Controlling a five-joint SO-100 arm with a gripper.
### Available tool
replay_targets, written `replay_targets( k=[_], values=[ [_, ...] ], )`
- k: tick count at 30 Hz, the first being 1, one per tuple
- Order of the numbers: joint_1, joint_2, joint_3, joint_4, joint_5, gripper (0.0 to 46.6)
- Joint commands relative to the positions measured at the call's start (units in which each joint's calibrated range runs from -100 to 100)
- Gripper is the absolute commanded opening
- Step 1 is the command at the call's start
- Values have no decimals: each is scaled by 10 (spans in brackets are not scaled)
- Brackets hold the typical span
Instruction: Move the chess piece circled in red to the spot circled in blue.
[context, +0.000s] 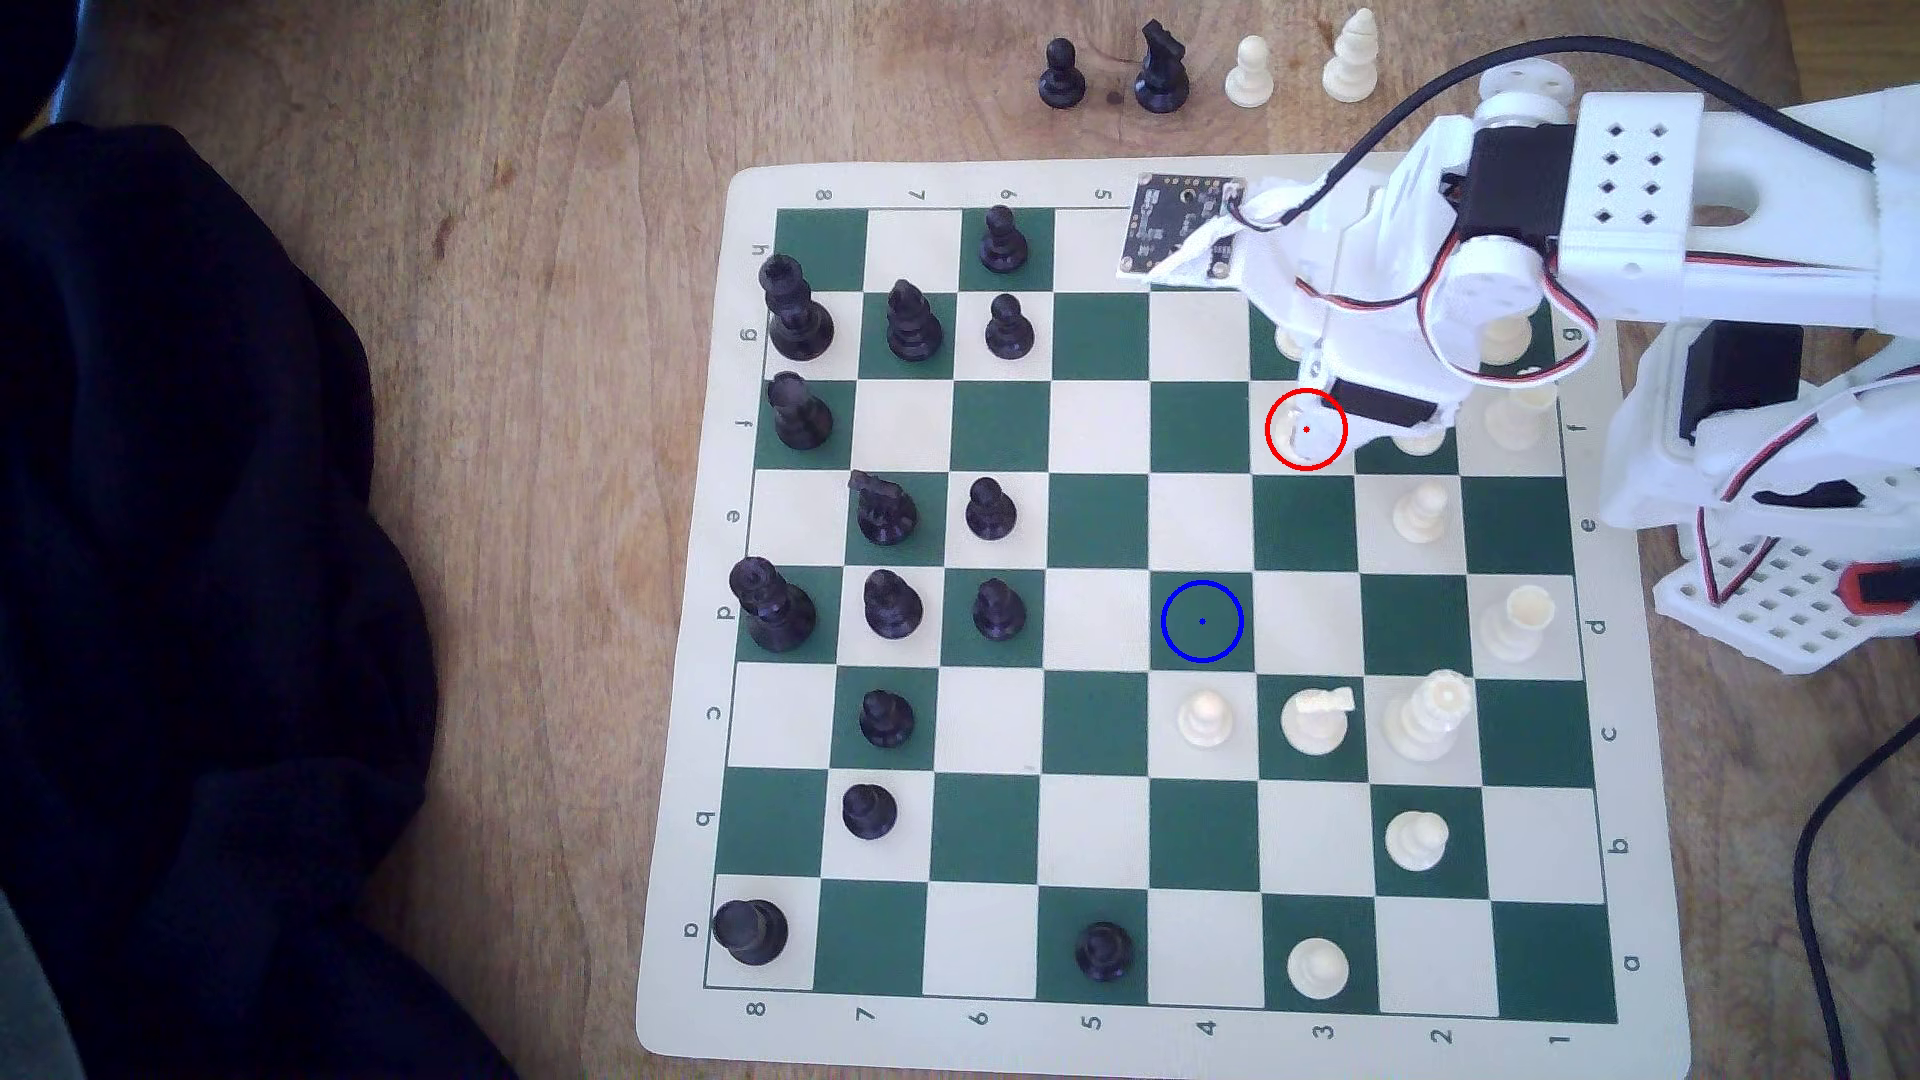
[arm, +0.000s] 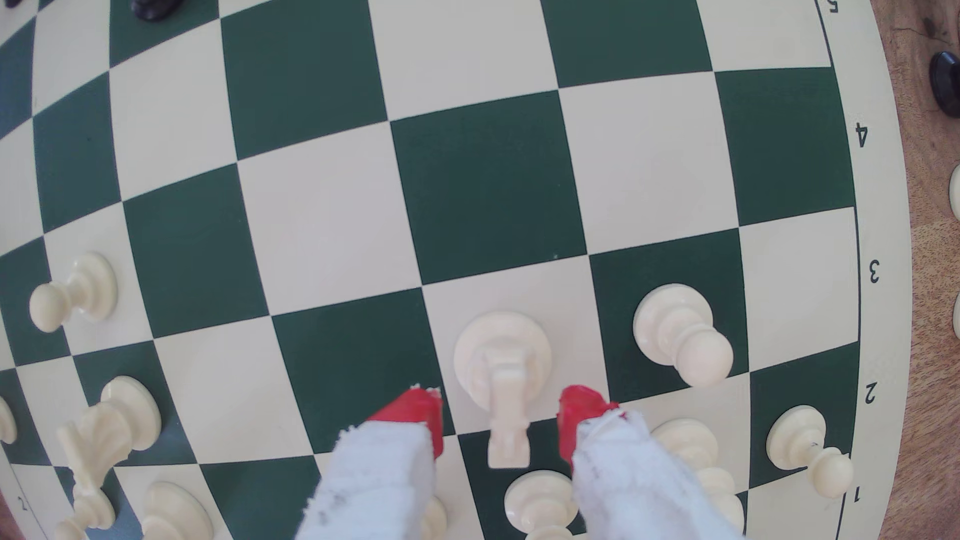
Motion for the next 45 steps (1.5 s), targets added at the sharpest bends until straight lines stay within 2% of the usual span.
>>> replay_targets(
  k=[1,11,18,21,28,34,39,42,45],
  values=[
    [-10,11,-4,-18,-3,118],
    [-17,26,-2,-27,-3,101],
    [-17,27,-1,-22,0,50],
    [-22,27,-1,-17,0,3],
    [-24,3,-40,35,0,3],
    [-22,-26,-199,172,0,3],
    [-28,-67,-277,223,-2,3],
    [-46,-94,-284,231,-8,3],
    [-106,-121,-258,219,-32,2]
  ],
)
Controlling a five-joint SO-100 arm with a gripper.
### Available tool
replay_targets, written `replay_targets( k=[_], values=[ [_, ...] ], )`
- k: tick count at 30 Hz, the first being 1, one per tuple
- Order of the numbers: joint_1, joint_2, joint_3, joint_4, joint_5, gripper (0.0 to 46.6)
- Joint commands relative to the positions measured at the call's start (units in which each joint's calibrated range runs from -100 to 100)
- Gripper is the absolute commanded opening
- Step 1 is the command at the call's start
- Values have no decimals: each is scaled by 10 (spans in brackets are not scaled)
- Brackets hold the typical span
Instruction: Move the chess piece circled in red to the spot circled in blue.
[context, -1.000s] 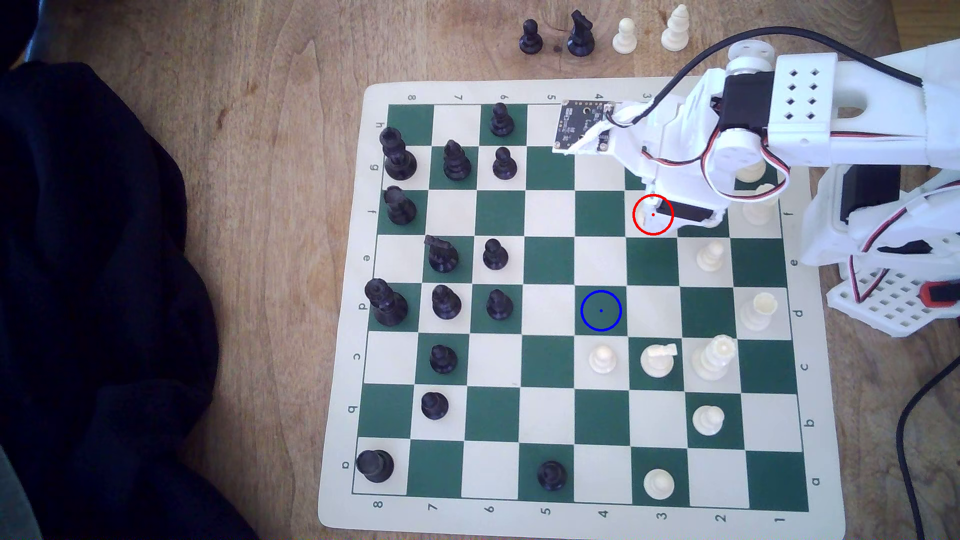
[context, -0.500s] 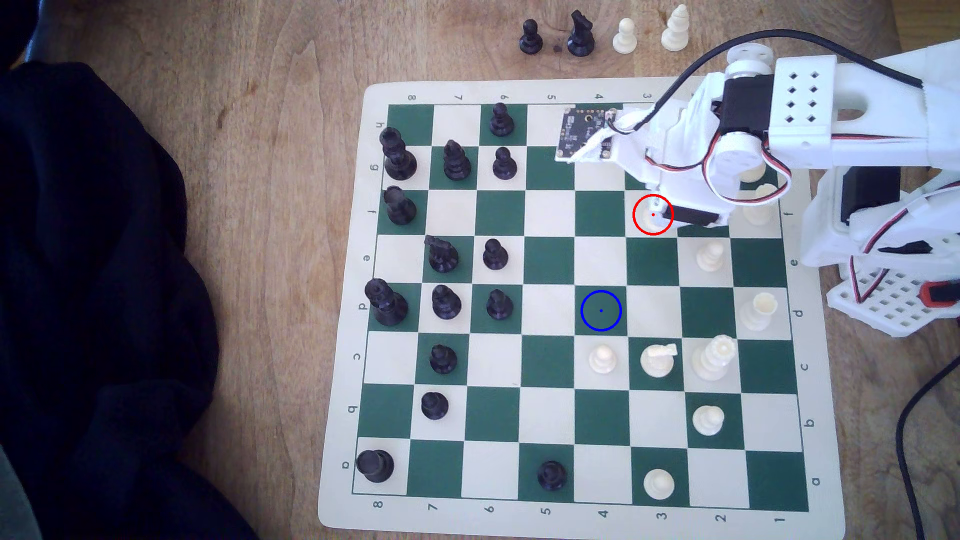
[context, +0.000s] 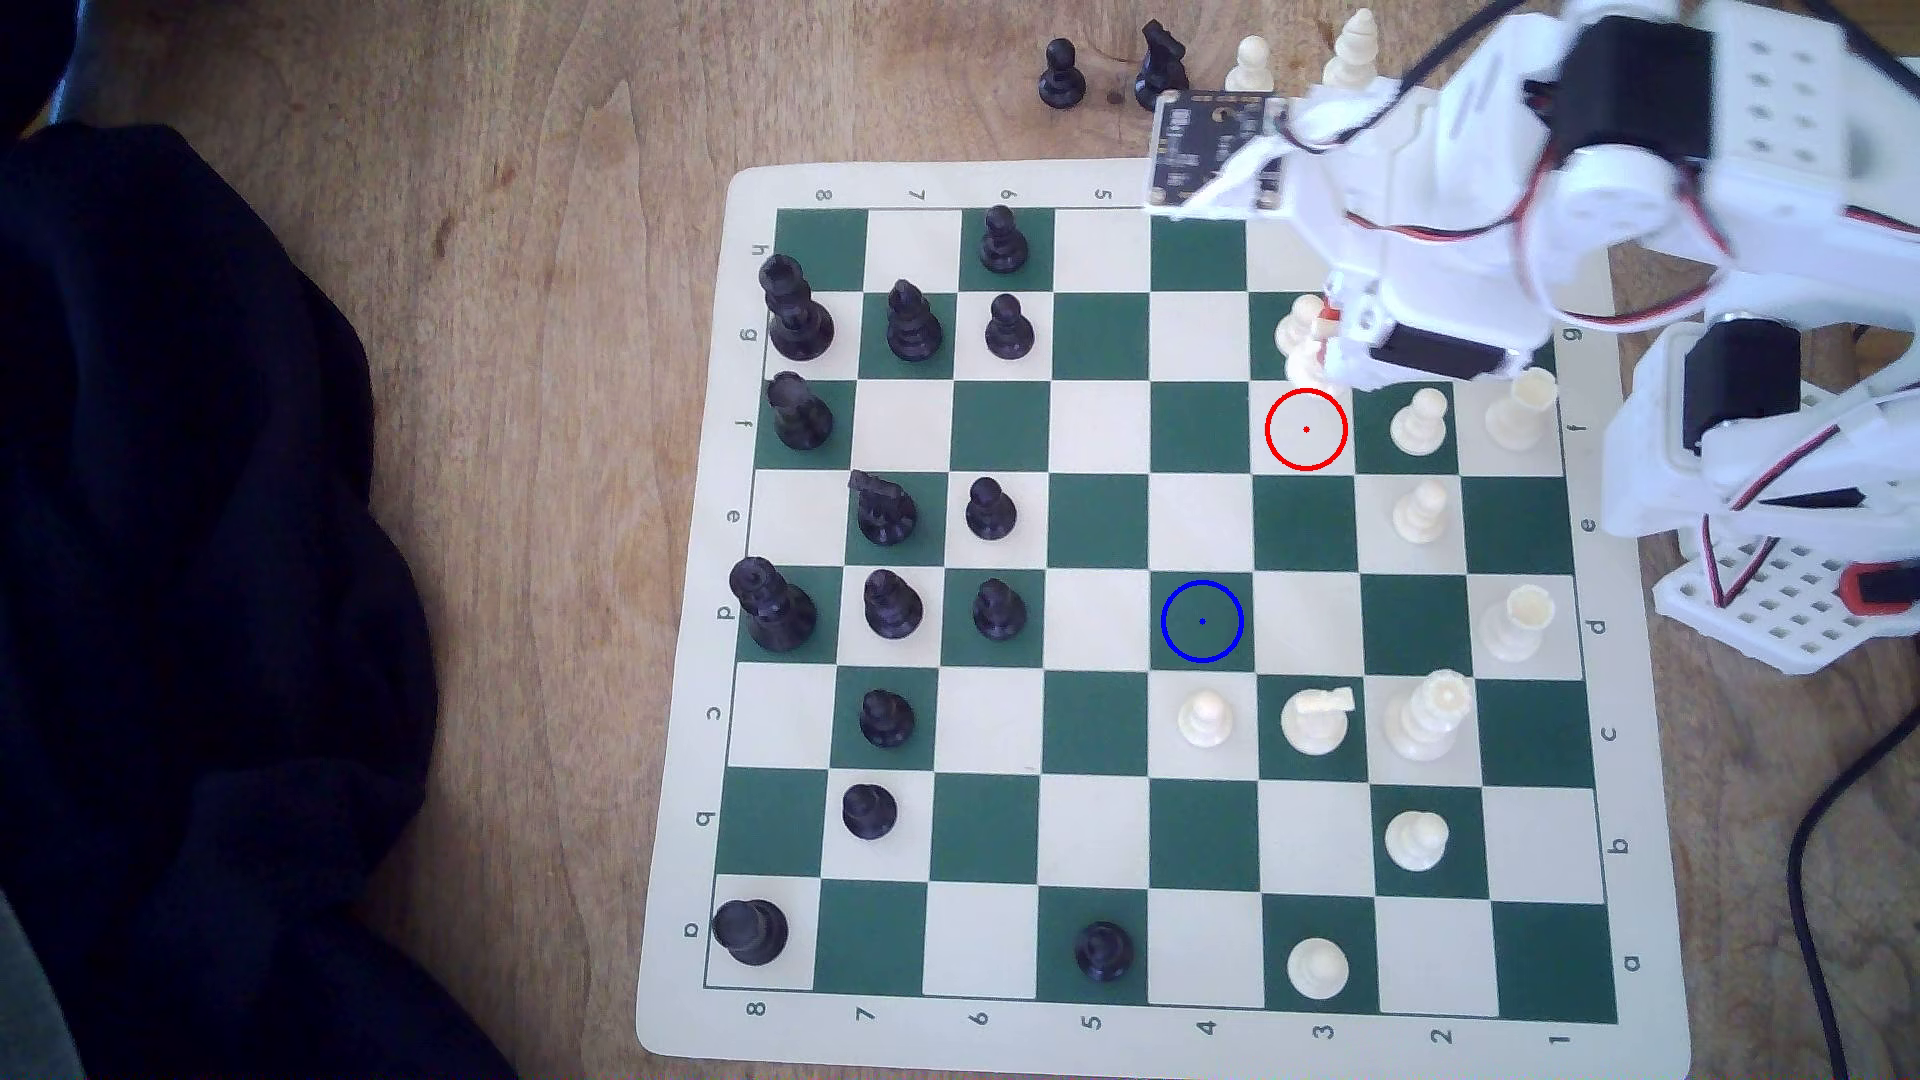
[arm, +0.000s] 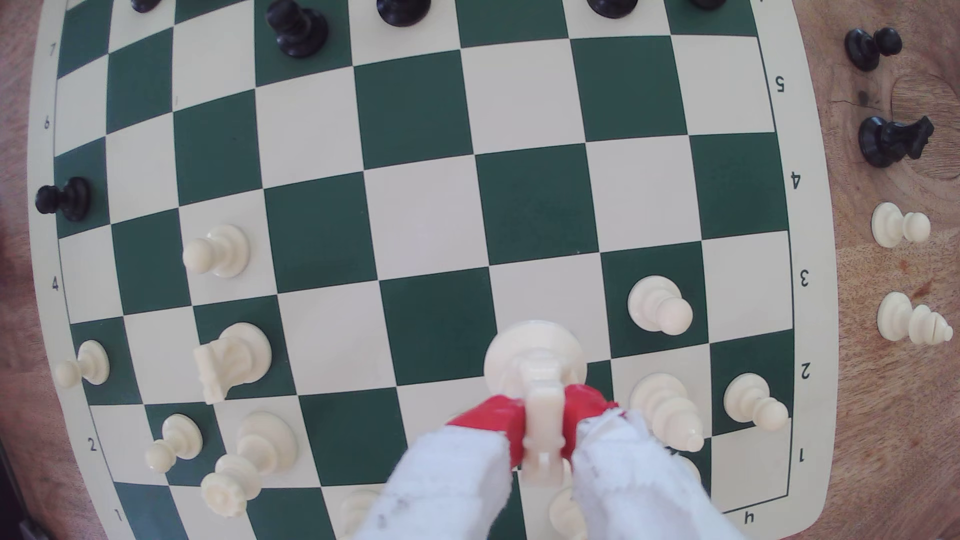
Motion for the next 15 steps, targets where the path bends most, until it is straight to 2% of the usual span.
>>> replay_targets(
  k=[1,5,11,15],
  values=[
    [-69,-41,-16,-17,-25,2],
    [-112,-23,-3,-55,-42,2],
    [-175,29,1,-104,-50,2],
    [-168,86,-7,-129,-49,2]
  ],
)
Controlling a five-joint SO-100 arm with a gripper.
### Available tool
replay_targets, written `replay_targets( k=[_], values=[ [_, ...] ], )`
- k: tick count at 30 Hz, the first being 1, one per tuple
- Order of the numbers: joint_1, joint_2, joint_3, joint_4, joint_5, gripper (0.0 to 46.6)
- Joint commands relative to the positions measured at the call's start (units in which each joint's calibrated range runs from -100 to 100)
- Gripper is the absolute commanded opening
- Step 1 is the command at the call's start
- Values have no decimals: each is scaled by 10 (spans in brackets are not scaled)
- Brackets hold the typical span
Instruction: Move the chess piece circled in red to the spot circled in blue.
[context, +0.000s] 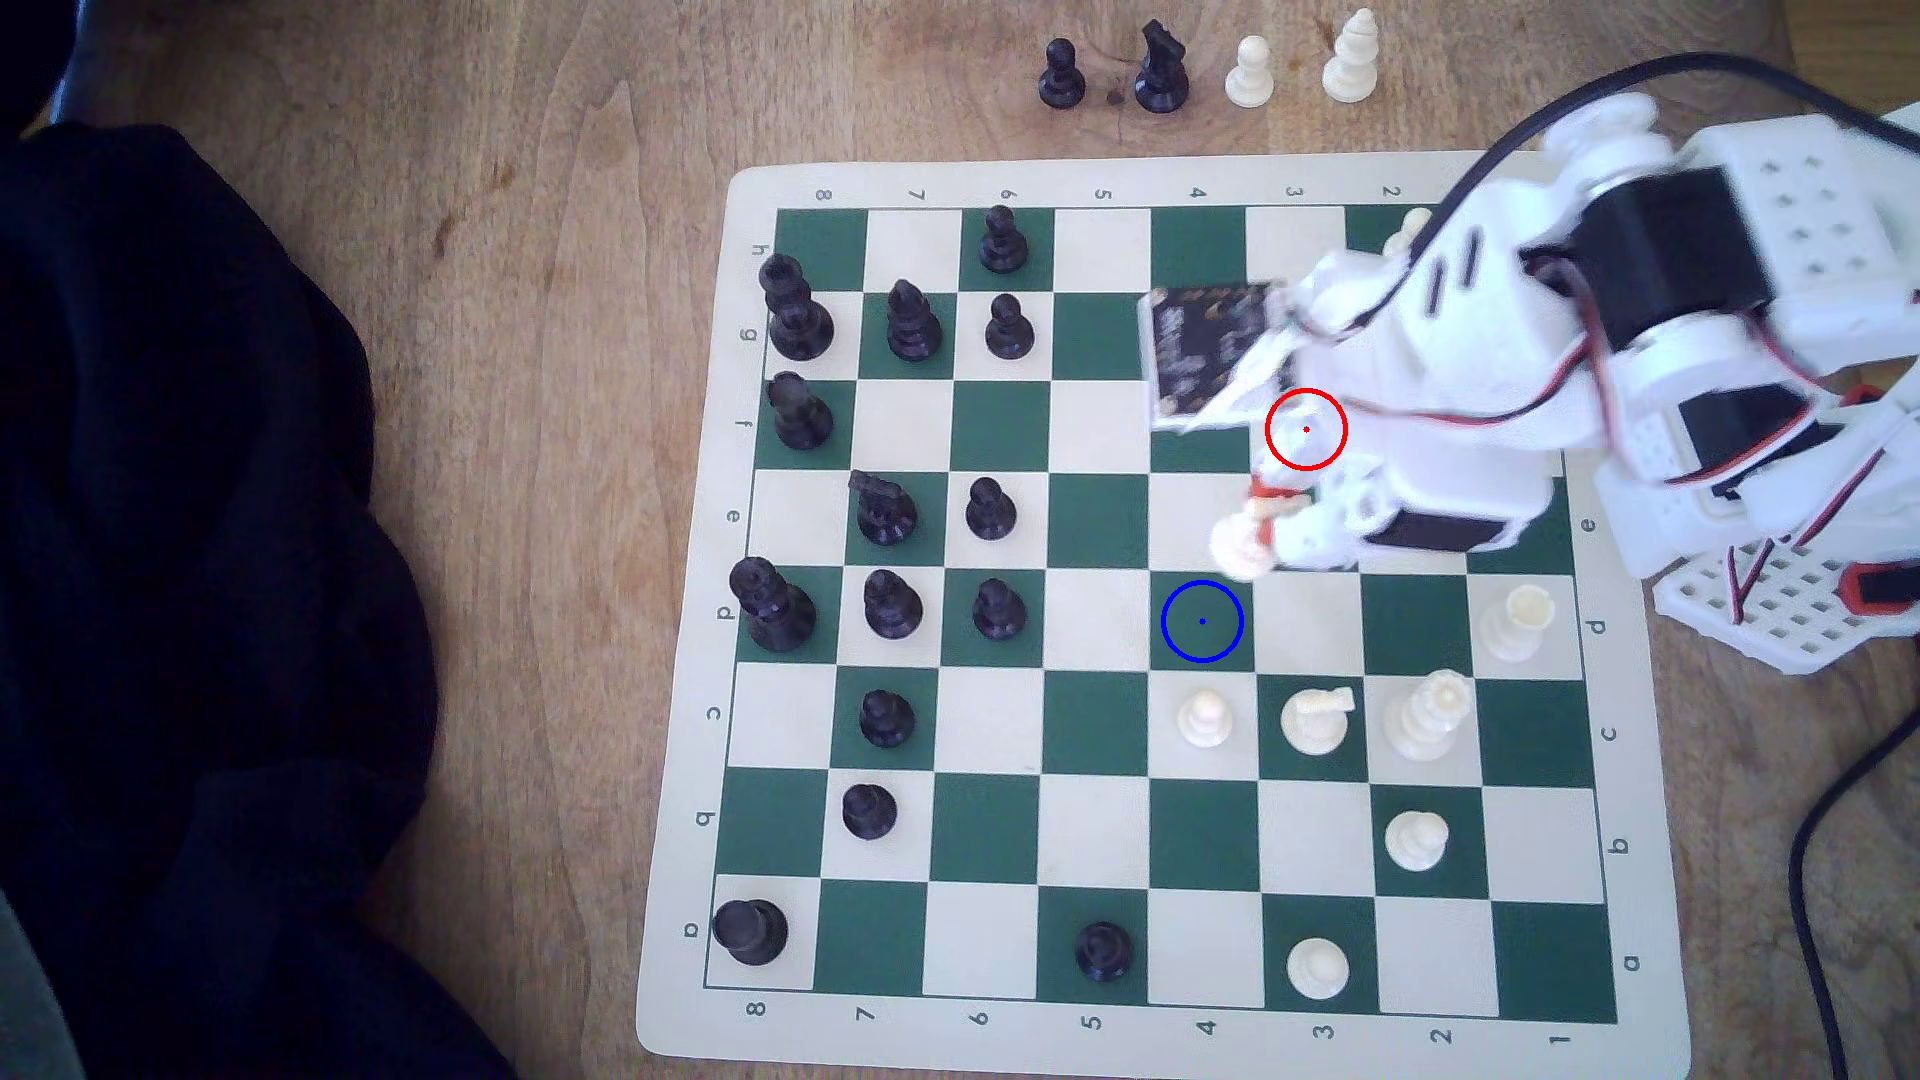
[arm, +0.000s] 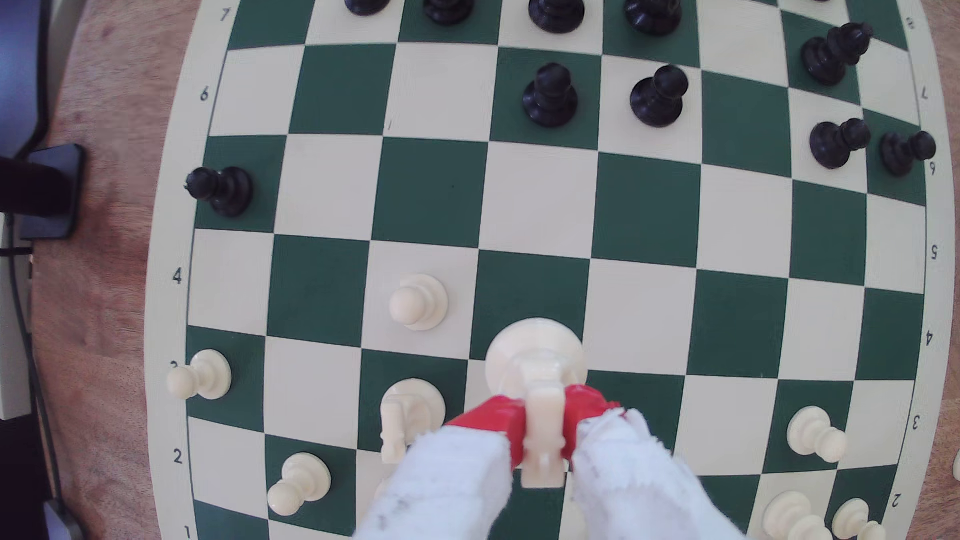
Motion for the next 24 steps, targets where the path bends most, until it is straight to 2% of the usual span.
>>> replay_targets(
  k=[1,9,24],
  values=[
    [1,43,-19,-28,1,2],
    [17,113,-37,-50,5,2],
    [12,189,-20,-121,1,2]
  ],
)
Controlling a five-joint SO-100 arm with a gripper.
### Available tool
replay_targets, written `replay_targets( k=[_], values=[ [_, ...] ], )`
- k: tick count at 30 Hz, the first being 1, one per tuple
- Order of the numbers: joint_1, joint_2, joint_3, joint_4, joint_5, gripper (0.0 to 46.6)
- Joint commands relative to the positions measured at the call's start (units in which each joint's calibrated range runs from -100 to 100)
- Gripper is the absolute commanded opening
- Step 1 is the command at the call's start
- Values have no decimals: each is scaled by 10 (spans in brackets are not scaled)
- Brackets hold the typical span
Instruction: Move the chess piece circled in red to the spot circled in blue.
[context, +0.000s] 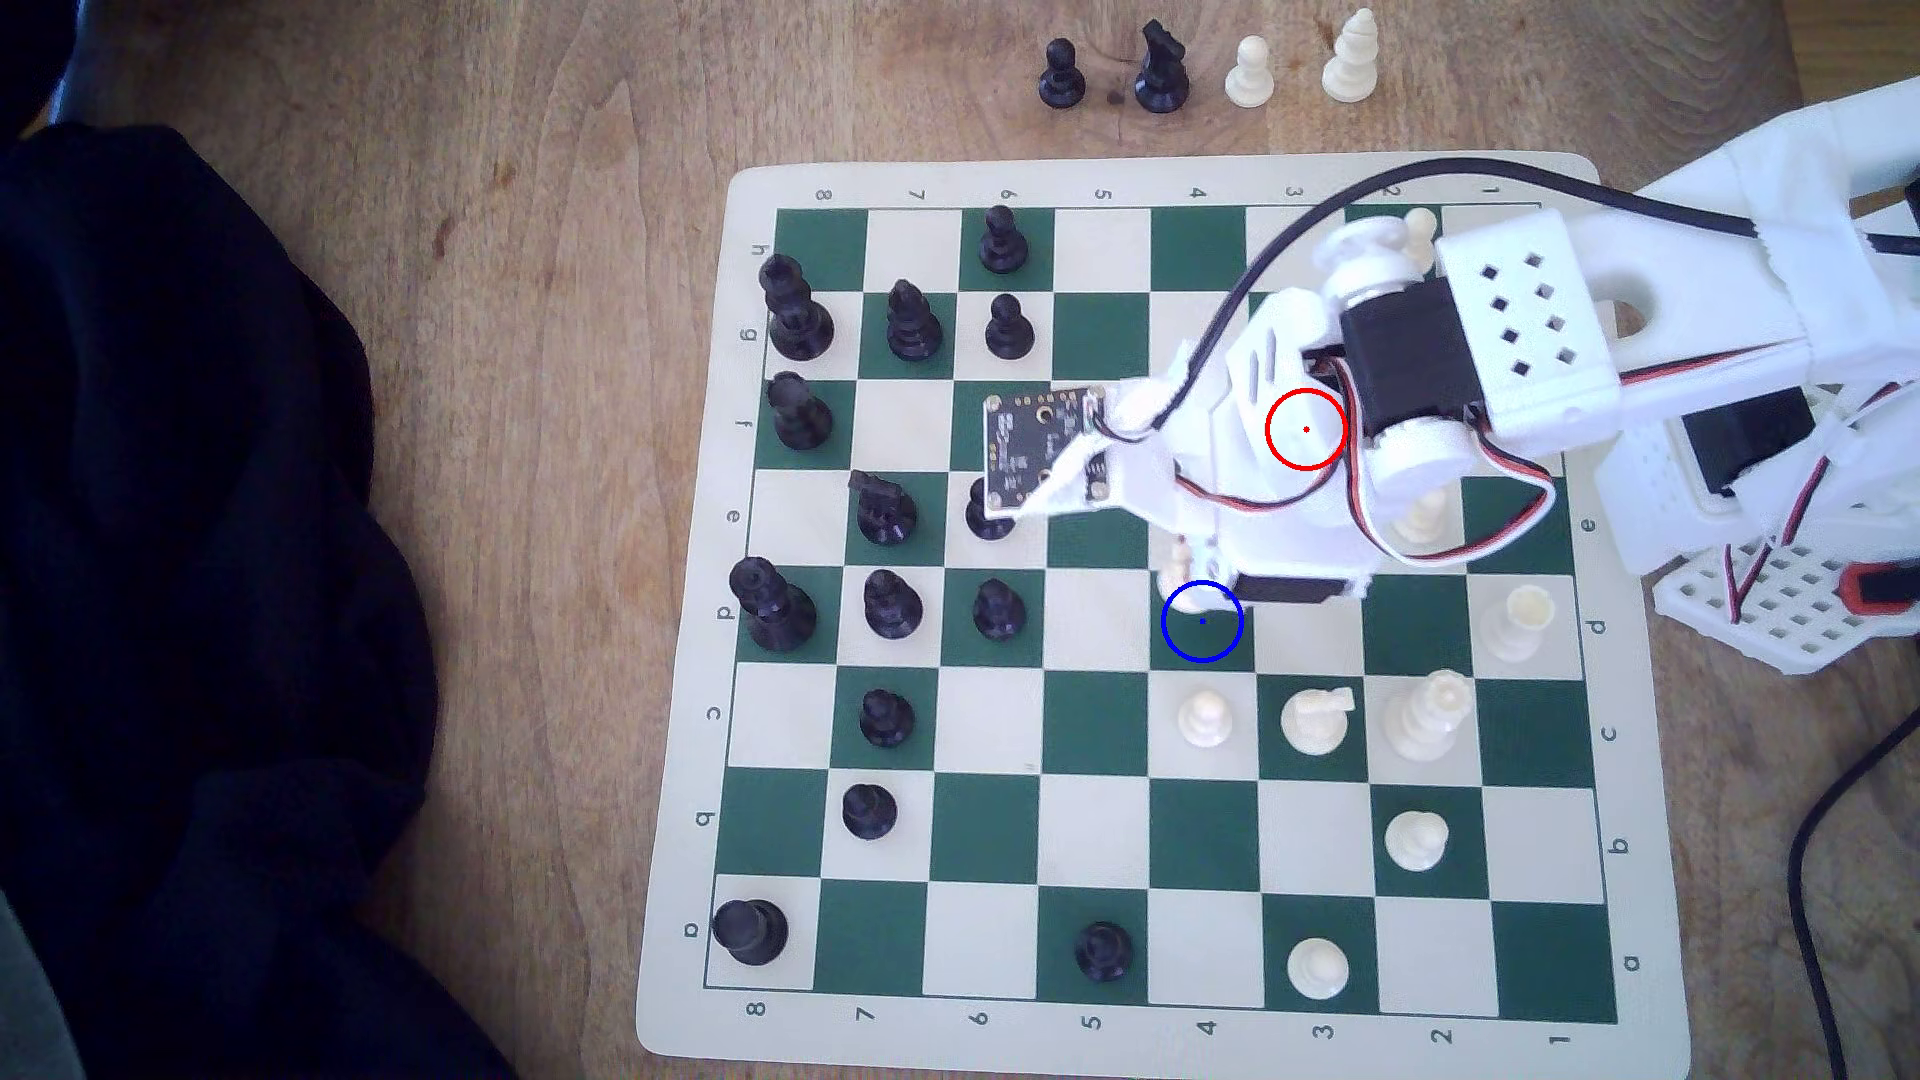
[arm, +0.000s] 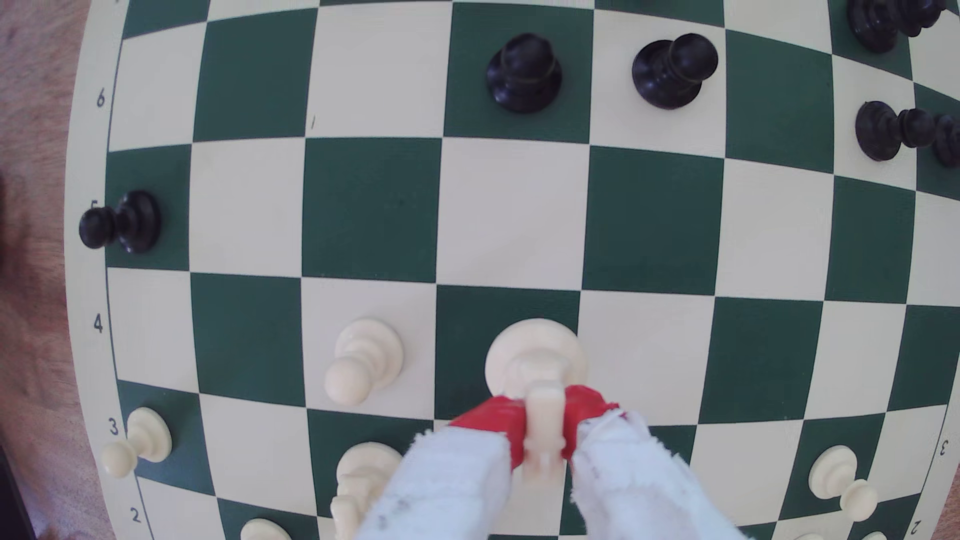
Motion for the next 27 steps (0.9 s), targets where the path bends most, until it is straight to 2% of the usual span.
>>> replay_targets(
  k=[1,27],
  values=[
    [-8,5,-19,-16,0,2],
    [-23,66,16,-56,-5,3]
  ],
)
